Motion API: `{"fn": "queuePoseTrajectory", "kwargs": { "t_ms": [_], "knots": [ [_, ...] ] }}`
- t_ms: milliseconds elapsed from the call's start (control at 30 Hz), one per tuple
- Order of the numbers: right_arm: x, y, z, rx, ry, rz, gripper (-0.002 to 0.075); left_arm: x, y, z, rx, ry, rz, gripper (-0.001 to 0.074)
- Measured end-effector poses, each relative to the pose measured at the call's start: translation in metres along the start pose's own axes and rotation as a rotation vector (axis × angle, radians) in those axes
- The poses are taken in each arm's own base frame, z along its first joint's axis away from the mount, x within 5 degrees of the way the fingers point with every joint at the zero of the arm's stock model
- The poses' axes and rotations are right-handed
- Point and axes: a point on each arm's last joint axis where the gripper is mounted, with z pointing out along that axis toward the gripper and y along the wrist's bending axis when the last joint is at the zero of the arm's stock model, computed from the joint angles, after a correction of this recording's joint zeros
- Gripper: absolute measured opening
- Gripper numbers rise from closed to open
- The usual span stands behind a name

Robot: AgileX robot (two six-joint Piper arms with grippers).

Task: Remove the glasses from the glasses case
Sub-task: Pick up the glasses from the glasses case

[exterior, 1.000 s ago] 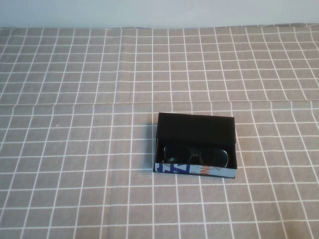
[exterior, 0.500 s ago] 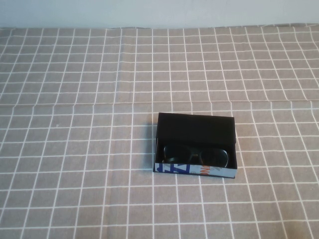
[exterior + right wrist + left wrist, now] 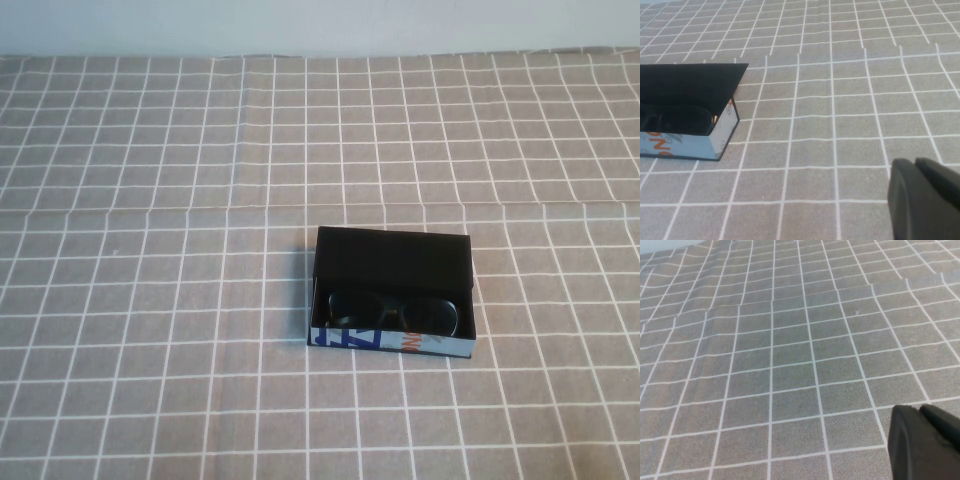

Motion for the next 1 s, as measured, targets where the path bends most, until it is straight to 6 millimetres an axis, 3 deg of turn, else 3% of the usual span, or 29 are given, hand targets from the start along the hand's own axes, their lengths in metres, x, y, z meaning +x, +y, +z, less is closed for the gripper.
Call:
{"fn": "queuePoseTrajectory", "kwargs": {
  "t_ms": [767,867,1000],
  "knots": [
    [0.000,0.002,0.000,-0.017,-0.003,0.052,-0.0018,0.000,0.000,0.000,0.000,0.000,0.000,-0.0004],
    [-0.001,0.004,0.000,-0.050,-0.011,0.156,-0.0018,0.000,0.000,0.000,0.000,0.000,0.000,-0.0005],
    [-0.008,0.014,-0.001,-0.170,-0.044,0.542,-0.0018,0.000,0.000,0.000,0.000,0.000,0.000,-0.0004]
  ]
}}
